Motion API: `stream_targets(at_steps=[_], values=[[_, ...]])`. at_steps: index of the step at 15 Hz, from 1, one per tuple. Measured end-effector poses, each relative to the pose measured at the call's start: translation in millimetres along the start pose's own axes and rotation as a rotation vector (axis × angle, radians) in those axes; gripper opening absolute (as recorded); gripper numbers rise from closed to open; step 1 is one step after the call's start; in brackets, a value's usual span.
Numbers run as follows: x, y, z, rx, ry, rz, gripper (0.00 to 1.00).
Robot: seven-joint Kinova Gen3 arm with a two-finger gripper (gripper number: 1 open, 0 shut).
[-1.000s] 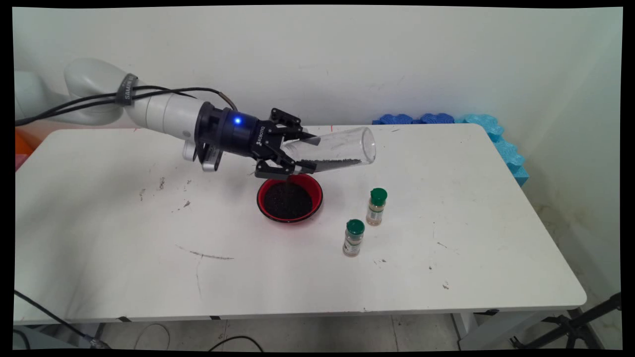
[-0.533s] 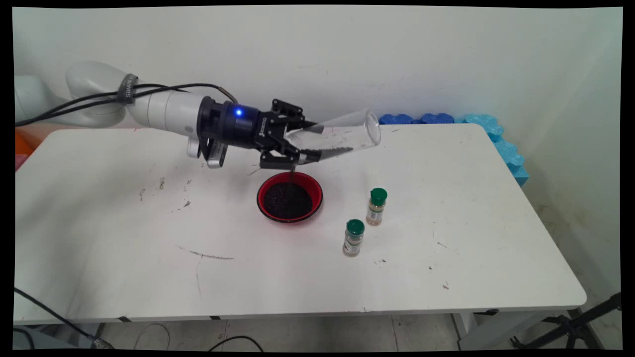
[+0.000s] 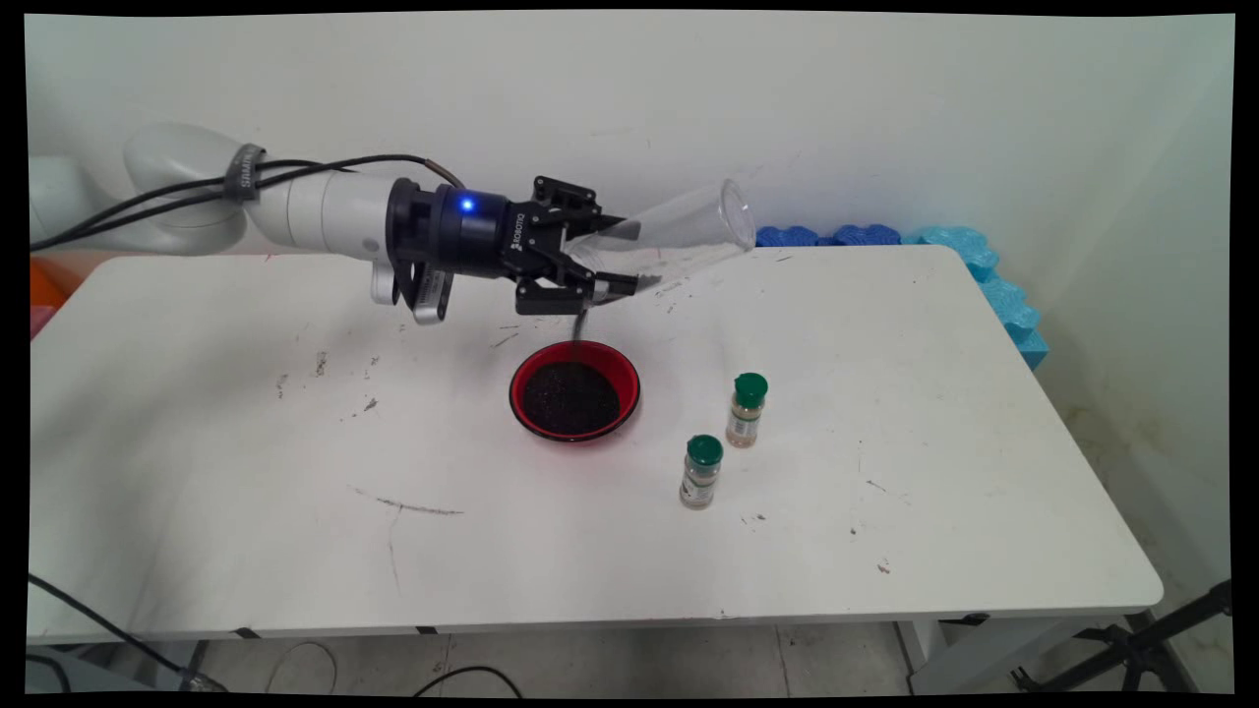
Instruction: Pour the black seasoning powder in the red bowl
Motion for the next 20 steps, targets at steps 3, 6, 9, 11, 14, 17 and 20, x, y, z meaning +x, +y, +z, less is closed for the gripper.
stream_targets(at_steps=[3, 6, 9, 11, 14, 17, 20], values=[[-0.7, 0.6, -1.2, -0.010, -0.014, 0.000, 0.00], [-1.6, 1.4, -1.5, -0.017, -0.026, 0.002, 0.00], [-2.4, 2.2, -1.7, -0.023, -0.035, 0.005, 0.00], [-2.7, 2.4, -1.9, -0.026, -0.039, 0.006, 0.00], [-2.5, 2.5, -2.7, -0.027, -0.043, 0.014, 0.00], [-2.2, 3.5, -3.2, -0.023, -0.040, 0.045, 0.00], [-4.3, 6.7, -3.4, -0.023, -0.035, 0.080, 0.00]])
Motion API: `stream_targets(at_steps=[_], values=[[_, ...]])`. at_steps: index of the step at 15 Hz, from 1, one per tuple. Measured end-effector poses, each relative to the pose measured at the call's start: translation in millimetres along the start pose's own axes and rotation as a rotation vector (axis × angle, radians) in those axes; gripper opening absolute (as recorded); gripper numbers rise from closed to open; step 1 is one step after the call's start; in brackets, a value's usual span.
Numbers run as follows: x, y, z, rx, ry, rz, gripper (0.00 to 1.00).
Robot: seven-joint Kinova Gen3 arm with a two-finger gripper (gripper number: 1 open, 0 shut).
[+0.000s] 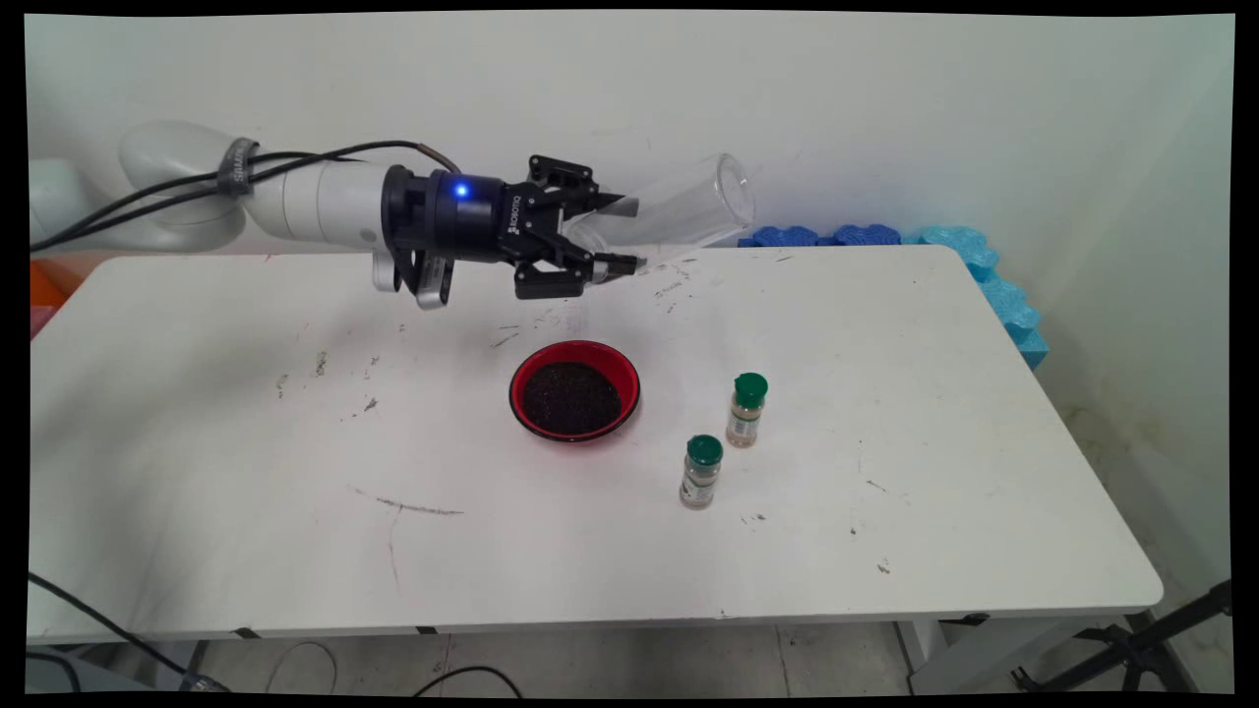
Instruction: Pour the black seasoning powder in the red bowl
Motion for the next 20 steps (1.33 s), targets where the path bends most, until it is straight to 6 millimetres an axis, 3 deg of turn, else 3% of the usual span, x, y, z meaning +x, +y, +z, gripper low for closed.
stream_targets(at_steps=[12, 20], values=[[-31.8, 10.7, -14.3, -0.006, 0.095, 0.217, 0.00], [-53.6, 9.4, -14.9, 0.055, 0.184, 0.573, 0.00]])
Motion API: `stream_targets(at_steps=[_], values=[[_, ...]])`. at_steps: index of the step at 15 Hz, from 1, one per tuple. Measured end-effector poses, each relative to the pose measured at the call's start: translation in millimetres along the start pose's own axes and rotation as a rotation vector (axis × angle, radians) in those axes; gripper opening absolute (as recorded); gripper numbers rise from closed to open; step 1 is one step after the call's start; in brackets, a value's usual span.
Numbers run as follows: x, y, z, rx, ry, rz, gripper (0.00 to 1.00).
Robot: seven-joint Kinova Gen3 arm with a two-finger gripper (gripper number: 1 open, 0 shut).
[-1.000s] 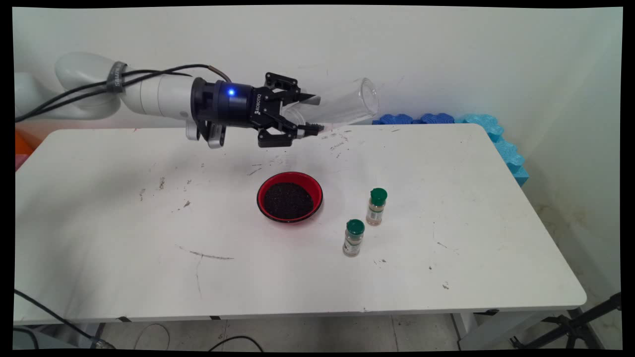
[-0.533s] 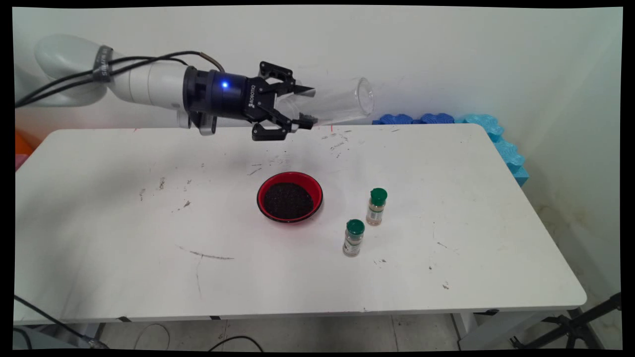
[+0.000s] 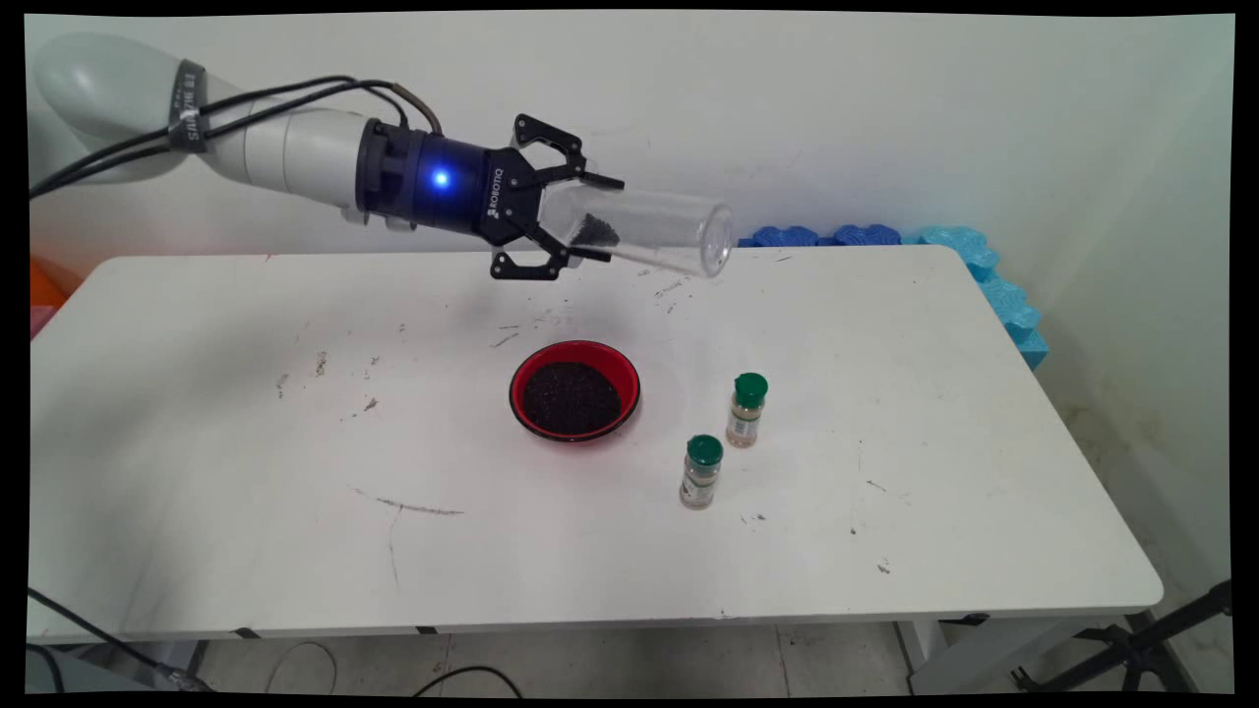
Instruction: Pour the black seasoning powder in the red bowl
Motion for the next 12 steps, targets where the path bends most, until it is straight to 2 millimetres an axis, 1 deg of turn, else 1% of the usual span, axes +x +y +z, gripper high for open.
stream_targets(at_steps=[6, 12], values=[[-17.3, 9.3, 0.1, 0.051, 0.038, 0.350, 0.00], [-33.0, 16.5, -2.2, 0.155, 0.047, 0.734, 0.00]])
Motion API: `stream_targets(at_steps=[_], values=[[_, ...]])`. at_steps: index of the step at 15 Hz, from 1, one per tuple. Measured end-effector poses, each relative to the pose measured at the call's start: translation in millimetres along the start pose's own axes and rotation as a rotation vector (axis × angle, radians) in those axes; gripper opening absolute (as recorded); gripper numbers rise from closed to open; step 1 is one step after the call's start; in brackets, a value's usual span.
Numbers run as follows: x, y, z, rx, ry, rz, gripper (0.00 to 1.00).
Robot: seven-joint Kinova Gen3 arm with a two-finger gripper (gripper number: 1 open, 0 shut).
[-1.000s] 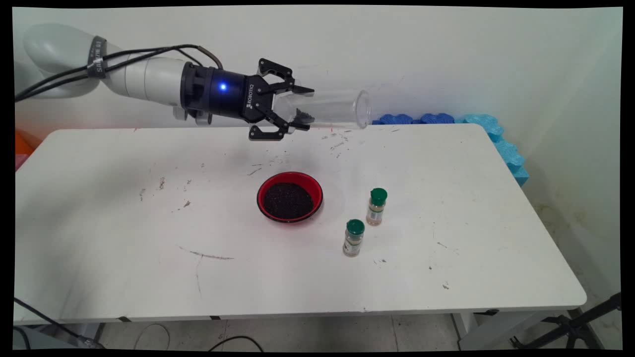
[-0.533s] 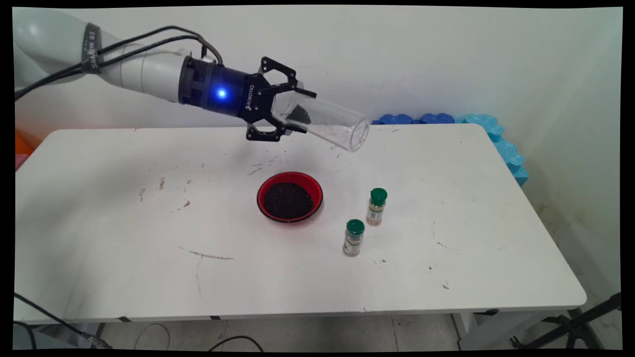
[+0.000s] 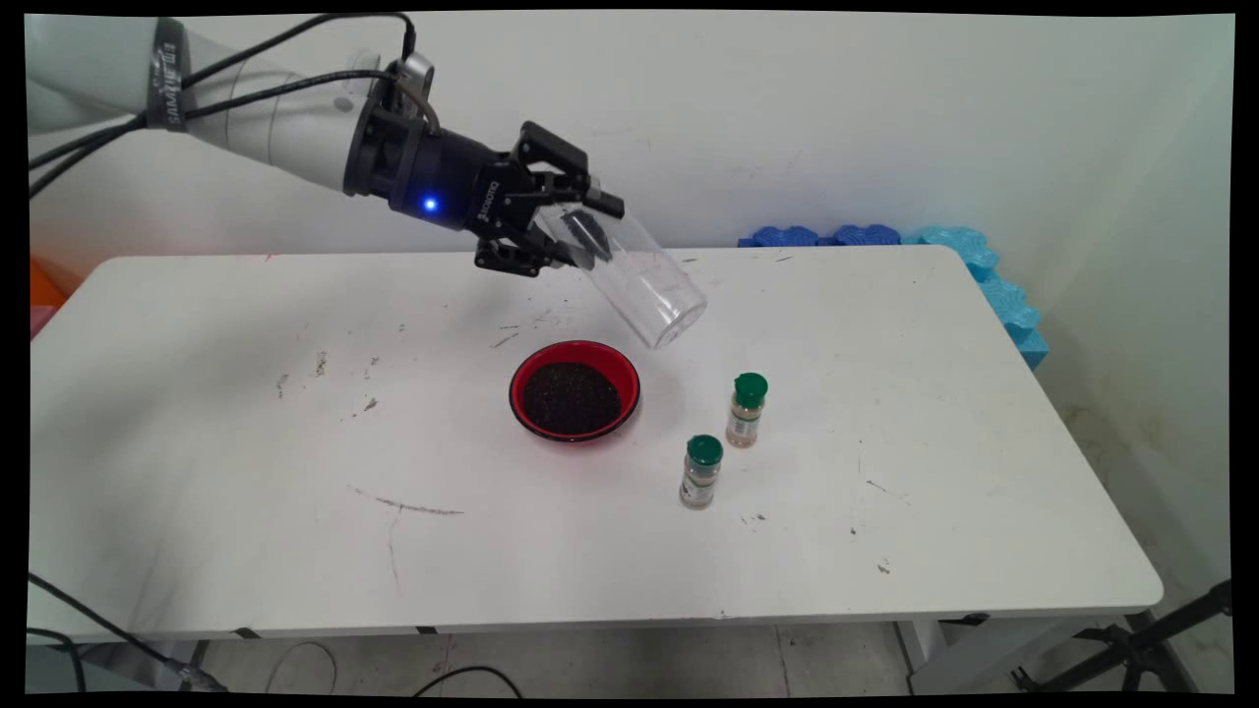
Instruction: Pour the black seasoning powder in the red bowl
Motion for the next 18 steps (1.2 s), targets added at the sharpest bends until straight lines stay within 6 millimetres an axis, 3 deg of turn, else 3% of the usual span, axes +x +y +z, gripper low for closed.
stream_targets(at_steps=[10, 18], values=[[-23.4, 26.1, -3.3, 0.148, -0.033, 0.656, 0.00], [-61.3, 39.2, -1.1, 0.232, -0.149, 1.176, 0.00]])
